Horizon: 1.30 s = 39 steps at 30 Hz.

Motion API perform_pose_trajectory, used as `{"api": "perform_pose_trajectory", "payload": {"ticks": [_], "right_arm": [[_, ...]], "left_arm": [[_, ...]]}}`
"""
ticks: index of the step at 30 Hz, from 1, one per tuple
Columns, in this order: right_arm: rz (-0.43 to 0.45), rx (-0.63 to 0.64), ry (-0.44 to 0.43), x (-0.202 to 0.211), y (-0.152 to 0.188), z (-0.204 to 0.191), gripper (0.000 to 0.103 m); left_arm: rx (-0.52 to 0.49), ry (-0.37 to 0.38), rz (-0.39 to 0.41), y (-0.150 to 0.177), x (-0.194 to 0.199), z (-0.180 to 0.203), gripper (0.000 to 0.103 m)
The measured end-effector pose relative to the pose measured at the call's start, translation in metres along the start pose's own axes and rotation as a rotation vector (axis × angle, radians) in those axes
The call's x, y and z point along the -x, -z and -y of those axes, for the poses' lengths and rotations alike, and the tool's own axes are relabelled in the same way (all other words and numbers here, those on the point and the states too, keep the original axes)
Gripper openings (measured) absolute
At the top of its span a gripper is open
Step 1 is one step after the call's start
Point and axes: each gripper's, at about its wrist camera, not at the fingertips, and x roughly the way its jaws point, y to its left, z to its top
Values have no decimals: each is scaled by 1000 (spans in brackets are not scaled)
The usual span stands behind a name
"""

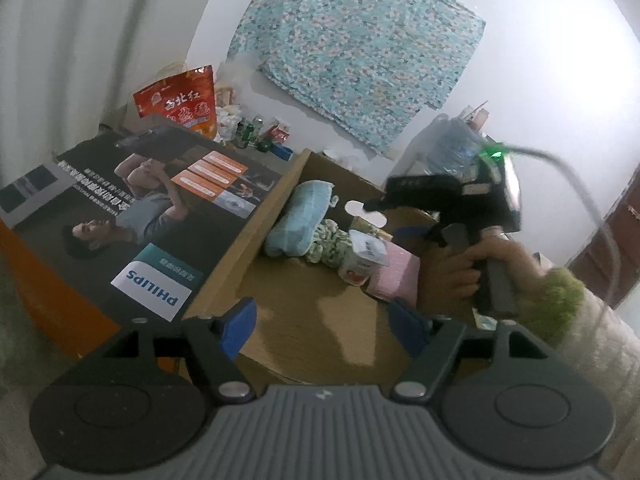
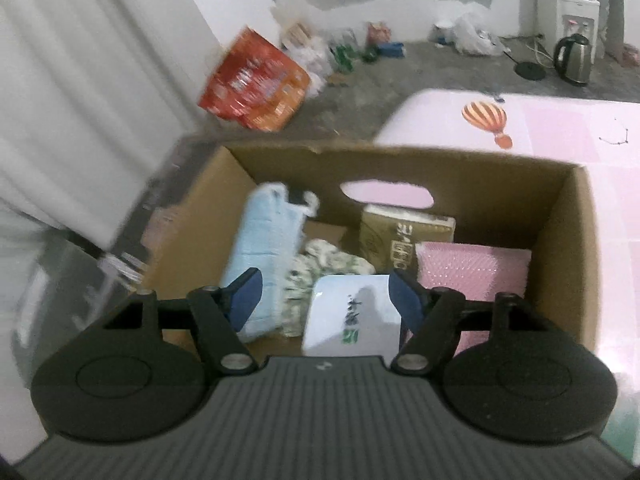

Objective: Organize soft objects
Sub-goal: 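Move the right tool back to the mat toward the pink plush toy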

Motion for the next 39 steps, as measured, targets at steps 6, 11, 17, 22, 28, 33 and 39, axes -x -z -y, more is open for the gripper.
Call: {"api": "perform_pose_trajectory", "payload": {"ticks": [6,11,17,22,28,33,39], "right_arm": [[79,-49,-184,93,23,21,75],[183,-63,-230,180,85,67,84],[268,-154,-108,254,185,148,86],[322,-299,19,299,259,214,86],[392,-398,137,325,303,267,86],[431,-384,190,326,303,295,87],[430,-319,260,310,275,316,88]], "left_arm": [[-73,30,-29,7,0,32,85],[-163,80,-77,19,-11,71,92],[-314,140,-139,41,-29,134,98],[-459,200,-155,66,-42,188,100],[-604,279,-226,104,-76,253,100],[-704,304,-231,129,-100,295,100],[-783,272,-162,141,-125,337,99]]}}
